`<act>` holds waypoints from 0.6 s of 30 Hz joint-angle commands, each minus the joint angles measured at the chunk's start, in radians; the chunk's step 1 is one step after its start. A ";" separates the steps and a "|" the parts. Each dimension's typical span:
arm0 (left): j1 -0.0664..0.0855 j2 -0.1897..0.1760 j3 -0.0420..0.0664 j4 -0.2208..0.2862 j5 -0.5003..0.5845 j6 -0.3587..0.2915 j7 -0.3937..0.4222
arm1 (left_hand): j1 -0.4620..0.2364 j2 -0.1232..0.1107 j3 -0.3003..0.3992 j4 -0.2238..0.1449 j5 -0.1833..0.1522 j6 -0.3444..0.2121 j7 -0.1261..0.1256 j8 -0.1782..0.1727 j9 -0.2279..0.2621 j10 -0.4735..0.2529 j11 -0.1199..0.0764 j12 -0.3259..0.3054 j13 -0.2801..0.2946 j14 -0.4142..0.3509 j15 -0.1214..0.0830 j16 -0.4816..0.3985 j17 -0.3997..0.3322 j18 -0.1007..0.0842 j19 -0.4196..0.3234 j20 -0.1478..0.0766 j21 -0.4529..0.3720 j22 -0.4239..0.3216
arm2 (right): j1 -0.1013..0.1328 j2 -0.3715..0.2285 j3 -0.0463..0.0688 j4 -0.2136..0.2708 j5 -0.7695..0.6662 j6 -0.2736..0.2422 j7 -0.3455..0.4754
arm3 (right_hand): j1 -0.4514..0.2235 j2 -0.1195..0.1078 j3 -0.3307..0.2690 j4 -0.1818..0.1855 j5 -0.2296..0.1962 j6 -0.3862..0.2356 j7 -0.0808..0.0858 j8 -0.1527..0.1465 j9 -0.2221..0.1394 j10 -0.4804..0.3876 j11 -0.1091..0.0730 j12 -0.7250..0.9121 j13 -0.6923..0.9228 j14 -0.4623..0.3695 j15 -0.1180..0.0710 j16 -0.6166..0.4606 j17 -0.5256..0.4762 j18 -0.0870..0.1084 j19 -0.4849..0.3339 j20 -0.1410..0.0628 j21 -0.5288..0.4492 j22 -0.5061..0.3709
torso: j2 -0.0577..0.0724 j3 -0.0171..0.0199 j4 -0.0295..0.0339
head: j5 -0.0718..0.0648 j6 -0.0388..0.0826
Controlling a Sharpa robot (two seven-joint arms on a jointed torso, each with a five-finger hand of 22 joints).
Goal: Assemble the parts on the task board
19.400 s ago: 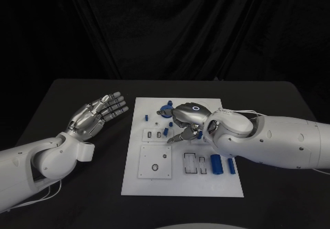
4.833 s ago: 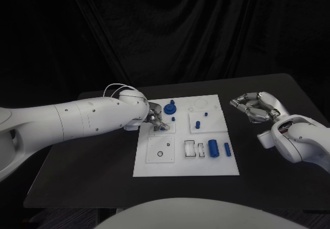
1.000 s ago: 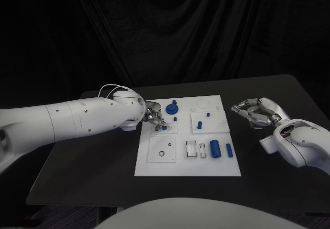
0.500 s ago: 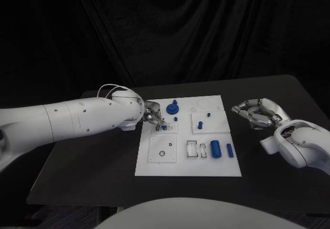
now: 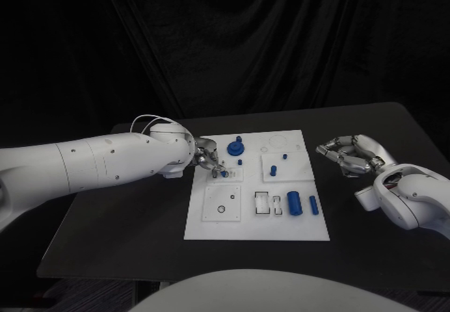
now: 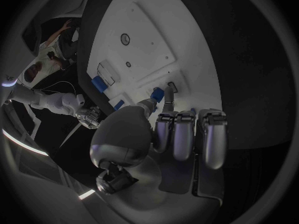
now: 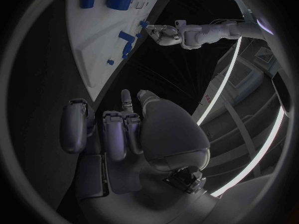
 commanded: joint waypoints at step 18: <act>-0.003 -0.010 -0.002 0.007 -0.003 0.001 0.008 | -0.015 -0.017 0.009 0.005 -0.011 0.003 0.009 -0.012 -0.007 0.080 0.009 -0.016 0.239 0.075 0.009 -0.010 0.194 -0.006 0.103 0.009 -0.003 0.263 | -0.004 0.001 0.001 -0.002 -0.004 0.013 -0.020 | 0.006 0.006 0.008 -0.002 -0.003 -0.008 0.002 0.006 -0.002 0.045 0.005 -0.006 0.211 0.083 0.003 -0.005 0.214 0.021 -0.006 0.002 -0.005 0.172 | 0.001 0.0005 -0.0002 | 0.002 0.000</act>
